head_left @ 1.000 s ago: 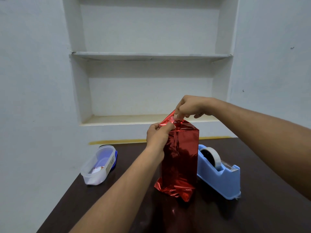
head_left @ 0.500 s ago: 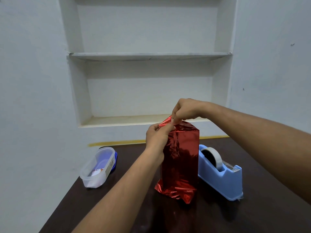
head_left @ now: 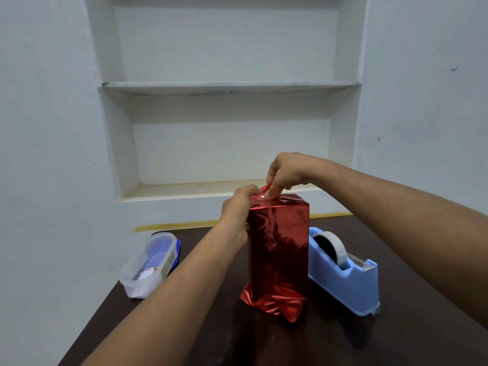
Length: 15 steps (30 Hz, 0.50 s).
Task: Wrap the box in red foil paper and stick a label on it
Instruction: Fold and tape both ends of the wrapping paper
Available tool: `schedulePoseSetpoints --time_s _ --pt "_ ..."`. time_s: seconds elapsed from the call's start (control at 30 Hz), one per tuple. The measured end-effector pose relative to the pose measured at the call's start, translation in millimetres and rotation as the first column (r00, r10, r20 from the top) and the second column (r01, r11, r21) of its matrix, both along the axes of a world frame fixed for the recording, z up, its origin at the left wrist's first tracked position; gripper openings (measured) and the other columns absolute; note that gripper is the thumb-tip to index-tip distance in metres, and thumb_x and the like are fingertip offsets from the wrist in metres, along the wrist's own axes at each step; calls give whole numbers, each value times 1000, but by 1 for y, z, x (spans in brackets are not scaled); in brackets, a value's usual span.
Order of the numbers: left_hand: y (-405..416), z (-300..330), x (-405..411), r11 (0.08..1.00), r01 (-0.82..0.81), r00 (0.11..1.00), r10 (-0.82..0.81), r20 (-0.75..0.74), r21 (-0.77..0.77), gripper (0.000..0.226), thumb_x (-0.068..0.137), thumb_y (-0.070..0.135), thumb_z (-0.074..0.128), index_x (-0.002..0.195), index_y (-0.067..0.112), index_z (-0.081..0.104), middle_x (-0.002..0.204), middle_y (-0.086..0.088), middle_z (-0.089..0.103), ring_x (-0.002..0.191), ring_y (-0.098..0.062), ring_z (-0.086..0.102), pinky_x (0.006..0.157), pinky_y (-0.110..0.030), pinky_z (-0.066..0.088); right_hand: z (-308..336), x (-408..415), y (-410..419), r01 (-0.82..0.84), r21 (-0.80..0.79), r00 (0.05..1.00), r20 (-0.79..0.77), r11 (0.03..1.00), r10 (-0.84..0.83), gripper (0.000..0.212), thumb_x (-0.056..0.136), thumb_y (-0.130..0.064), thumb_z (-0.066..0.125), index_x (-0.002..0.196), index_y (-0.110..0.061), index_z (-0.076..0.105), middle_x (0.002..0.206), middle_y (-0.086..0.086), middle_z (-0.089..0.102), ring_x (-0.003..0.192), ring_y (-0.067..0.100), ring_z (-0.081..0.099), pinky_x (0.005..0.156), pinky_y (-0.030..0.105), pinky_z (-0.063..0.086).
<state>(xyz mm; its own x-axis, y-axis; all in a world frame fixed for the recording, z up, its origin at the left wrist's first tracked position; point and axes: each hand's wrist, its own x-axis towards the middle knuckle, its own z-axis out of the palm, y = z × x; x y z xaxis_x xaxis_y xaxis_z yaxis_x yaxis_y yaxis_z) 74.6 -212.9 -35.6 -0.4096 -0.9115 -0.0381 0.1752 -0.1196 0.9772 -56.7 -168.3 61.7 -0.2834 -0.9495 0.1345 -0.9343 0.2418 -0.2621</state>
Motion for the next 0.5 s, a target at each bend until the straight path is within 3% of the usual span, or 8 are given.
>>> schedulePoseSetpoints --time_s 0.07,0.2,0.37,0.43,0.5 --pt "-5 3 -3 1000 -24 999 25 42 -11 39 70 30 75 104 11 75 87 -5 70 77 -24 64 75 -37 50 0 1 1 14 -8 1000 15 1000 -14 47 77 -31 89 117 -14 72 74 -7 61 69 6 57 54 24 40" --pt "-17 2 -6 992 -103 988 110 112 -66 24 76 18 79 98 9 75 86 -8 73 74 -26 67 74 -37 56 1 -1 2 41 2 997 62 999 -41 62 77 -35 89 129 -7 68 75 -4 63 72 7 59 58 24 43" --pt "-18 2 -7 983 -149 979 162 127 -109 34 57 22 80 88 10 77 87 -10 76 75 -27 71 81 -45 62 0 1 5 124 63 973 187 990 -133 64 72 -39 93 124 -10 68 118 3 74 103 16 68 73 32 48" --pt "-19 1 -8 981 -156 979 169 114 -113 30 59 21 80 86 9 76 83 -9 73 73 -26 69 76 -43 62 -4 -3 6 182 58 947 257 981 -191 76 68 -40 95 129 -12 61 124 7 70 116 22 65 75 35 52" --pt "-19 0 -9 979 -164 978 178 111 -121 21 68 17 82 86 9 76 81 -7 71 72 -25 67 72 -38 59 -13 -7 7 237 55 892 383 970 -240 74 68 -36 96 130 -13 61 125 8 66 120 26 61 86 43 54"
